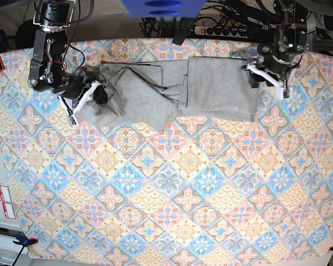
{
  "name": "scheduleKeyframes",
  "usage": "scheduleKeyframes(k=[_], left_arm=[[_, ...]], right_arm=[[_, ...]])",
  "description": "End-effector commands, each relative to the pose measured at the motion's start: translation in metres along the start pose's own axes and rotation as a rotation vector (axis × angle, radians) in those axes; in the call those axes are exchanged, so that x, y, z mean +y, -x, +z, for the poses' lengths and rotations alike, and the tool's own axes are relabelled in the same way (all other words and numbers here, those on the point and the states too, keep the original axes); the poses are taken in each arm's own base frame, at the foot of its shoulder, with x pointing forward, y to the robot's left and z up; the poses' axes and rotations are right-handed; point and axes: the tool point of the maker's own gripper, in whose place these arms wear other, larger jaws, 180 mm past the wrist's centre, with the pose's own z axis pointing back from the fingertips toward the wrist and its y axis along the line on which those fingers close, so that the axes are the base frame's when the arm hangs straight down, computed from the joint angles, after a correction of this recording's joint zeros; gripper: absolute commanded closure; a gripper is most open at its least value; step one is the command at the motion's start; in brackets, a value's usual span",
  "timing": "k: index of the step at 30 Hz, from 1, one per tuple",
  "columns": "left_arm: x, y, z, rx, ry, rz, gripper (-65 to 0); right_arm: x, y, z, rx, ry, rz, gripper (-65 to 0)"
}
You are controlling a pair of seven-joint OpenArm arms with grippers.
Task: Fold the T-shirt properly
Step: 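Lift the shirt end with the right gripper and fold it over the bundle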
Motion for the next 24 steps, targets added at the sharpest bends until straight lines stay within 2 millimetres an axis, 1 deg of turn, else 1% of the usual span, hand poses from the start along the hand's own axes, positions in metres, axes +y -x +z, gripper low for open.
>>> scheduleKeyframes(k=[1,4,5,7,8,9,11,16,18,20,21,24], left_arm=[[0.007,-0.014,0.005,-0.045,-0.016,-0.007,-31.4],[0.025,-0.015,0.011,-0.055,-0.06,0.012,-31.4],[0.029,-0.019,0.013,-0.067,-0.07,0.017,-31.4],[0.038,-0.024,0.018,-0.085,-0.093,0.026,-31.4],[0.044,-0.022,0.021,-0.081,-0.107,0.031,-31.4],[0.047,-0.024,0.023,-0.088,-0.115,0.032,-31.4],[0.049,-0.026,0.025,-0.096,-0.12,0.034,-31.4],[0.051,-0.021,0.027,-0.086,-0.126,0.033,-31.4],[0.051,-0.02,0.027,-0.084,-0.125,0.035,-31.4],[0.049,-0.016,0.027,-0.077,-0.124,0.043,-31.3],[0.049,-0.014,0.027,-0.075,-0.123,0.047,-31.3],[0.049,-0.013,0.027,-0.07,-0.124,0.05,-31.3]], right_arm=[[0.003,-0.027,0.01,-0.069,0.001,0.049,0.0],[0.013,-0.045,0.024,-0.091,0.013,0.125,0.0],[0.019,-0.052,0.028,-0.108,0.012,0.148,0.0],[0.036,-0.057,0.028,-0.107,-0.013,0.205,0.0],[0.05,-0.06,0.026,-0.106,-0.038,0.238,0.0],[0.062,-0.06,0.023,-0.102,-0.063,0.267,0.0],[0.086,-0.058,0.017,-0.089,-0.118,0.319,0.0],[0.141,-0.037,-0.001,-0.023,-0.262,0.413,0.0],[0.166,-0.033,-0.005,-0.023,-0.326,0.46,0.0],[0.186,-0.033,-0.004,-0.048,-0.376,0.492,0.0],[0.192,-0.034,-0.002,-0.057,-0.389,0.51,-0.1],[0.206,-0.051,-0.002,-0.088,-0.413,0.574,-0.2]])
